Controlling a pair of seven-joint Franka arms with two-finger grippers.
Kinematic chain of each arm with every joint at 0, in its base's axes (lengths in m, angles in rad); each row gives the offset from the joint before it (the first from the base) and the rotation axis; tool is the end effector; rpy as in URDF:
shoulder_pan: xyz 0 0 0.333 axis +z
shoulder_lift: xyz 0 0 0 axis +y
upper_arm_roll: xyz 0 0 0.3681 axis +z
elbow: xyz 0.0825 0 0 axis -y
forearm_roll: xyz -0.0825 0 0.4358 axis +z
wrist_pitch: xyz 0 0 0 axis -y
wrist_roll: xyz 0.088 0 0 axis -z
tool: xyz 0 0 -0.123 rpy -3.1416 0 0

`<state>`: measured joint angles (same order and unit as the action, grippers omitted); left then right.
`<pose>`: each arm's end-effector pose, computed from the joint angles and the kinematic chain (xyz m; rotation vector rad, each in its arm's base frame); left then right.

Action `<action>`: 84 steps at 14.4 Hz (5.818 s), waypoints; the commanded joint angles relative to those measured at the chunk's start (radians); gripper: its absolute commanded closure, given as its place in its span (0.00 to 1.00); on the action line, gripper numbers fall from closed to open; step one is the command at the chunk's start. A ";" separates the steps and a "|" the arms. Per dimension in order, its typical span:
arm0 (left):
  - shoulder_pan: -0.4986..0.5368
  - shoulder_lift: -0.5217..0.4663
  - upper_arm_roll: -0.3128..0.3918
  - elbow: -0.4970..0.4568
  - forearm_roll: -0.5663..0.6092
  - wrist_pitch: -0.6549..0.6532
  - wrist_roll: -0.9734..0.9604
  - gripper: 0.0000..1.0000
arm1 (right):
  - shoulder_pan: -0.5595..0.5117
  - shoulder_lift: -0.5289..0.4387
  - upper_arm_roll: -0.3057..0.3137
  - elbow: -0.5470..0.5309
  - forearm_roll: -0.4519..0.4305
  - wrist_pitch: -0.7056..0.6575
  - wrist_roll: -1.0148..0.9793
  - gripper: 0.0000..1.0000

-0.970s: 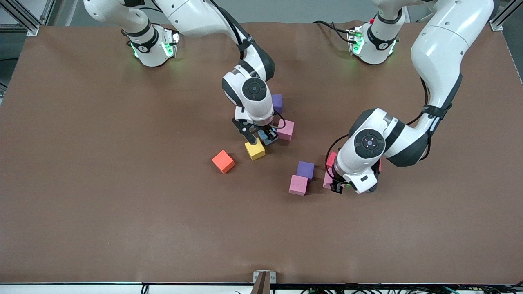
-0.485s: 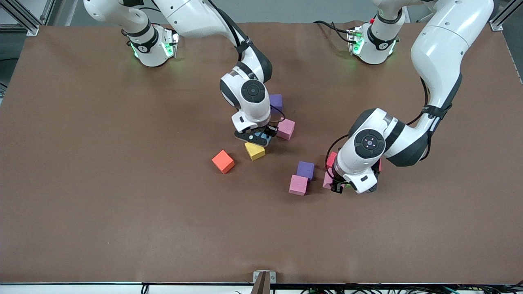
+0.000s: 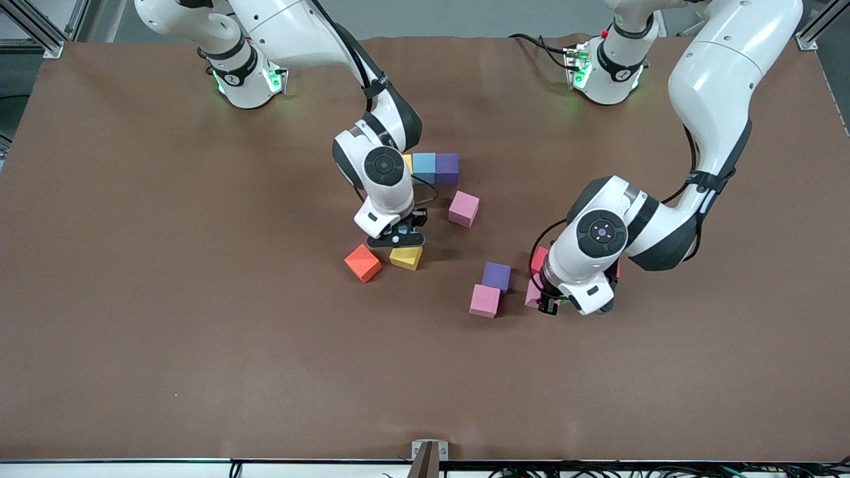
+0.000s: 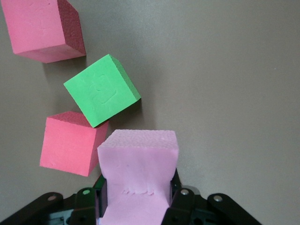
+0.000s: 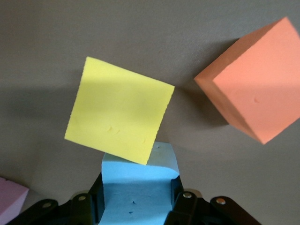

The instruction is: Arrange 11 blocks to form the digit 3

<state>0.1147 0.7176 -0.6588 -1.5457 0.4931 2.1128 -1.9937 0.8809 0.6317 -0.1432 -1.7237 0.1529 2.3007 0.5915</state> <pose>0.7140 -0.2995 0.2909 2.4716 1.9148 0.0187 0.5323 0.5035 0.2081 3.1315 0.1047 -0.0818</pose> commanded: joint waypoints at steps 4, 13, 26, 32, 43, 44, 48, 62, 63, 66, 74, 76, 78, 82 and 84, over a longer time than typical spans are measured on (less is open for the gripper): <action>0.006 -0.015 -0.007 0.006 0.001 -0.019 0.016 0.70 | 0.047 -0.027 -0.006 -0.045 -0.062 -0.024 0.083 0.99; 0.006 -0.012 -0.007 0.006 0.001 -0.019 0.016 0.70 | 0.072 -0.064 -0.004 -0.063 -0.135 -0.041 0.163 0.99; -0.004 -0.006 -0.004 0.004 0.001 -0.019 0.015 0.70 | 0.058 -0.081 0.001 -0.117 -0.154 0.028 0.125 0.99; 0.008 -0.007 -0.004 0.003 0.001 -0.020 0.016 0.70 | 0.055 -0.078 0.004 -0.123 -0.151 0.029 0.105 0.99; 0.009 -0.009 -0.004 0.004 -0.001 -0.019 0.016 0.70 | 0.053 -0.078 0.023 -0.123 -0.128 0.028 0.105 0.99; 0.011 -0.010 -0.004 0.003 -0.001 -0.020 0.016 0.70 | 0.053 -0.078 0.025 -0.123 -0.118 0.026 0.105 0.99; 0.013 -0.007 -0.004 0.003 -0.001 -0.020 0.016 0.70 | 0.053 -0.078 0.025 -0.123 -0.113 0.022 0.096 0.99; 0.013 -0.012 -0.005 0.003 -0.008 -0.020 0.016 0.70 | 0.055 -0.083 0.037 -0.123 -0.112 0.005 0.096 0.99; 0.013 -0.012 -0.005 0.003 -0.008 -0.020 0.016 0.70 | 0.055 -0.083 0.037 -0.122 -0.112 0.005 0.097 0.99; 0.013 -0.013 -0.005 0.003 -0.010 -0.020 0.013 0.70 | 0.055 -0.083 0.037 -0.122 -0.095 0.003 0.096 0.99; 0.010 -0.018 -0.038 0.003 -0.016 -0.040 -0.020 0.70 | 0.053 -0.083 0.036 -0.122 -0.095 -0.012 0.044 0.99; 0.009 -0.018 -0.045 -0.002 -0.016 -0.040 -0.031 0.70 | 0.053 -0.083 0.036 -0.122 -0.095 -0.012 0.044 0.99; 0.010 -0.018 -0.050 -0.002 -0.016 -0.048 -0.039 0.70 | 0.052 -0.081 0.036 -0.119 -0.095 -0.012 0.044 0.96; 0.005 -0.020 -0.053 -0.001 -0.016 -0.048 -0.069 0.70 | 0.044 -0.081 0.034 -0.112 -0.096 -0.014 0.045 0.72; 0.002 -0.020 -0.059 -0.002 -0.015 -0.050 -0.095 0.70 | 0.043 -0.079 0.033 -0.109 -0.096 -0.015 0.054 0.00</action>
<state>0.1197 0.7175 -0.7094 -1.5429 0.4902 2.0844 -2.0609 0.9378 0.5780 -0.1174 -1.8121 0.0413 2.2959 0.6561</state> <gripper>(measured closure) 0.489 0.388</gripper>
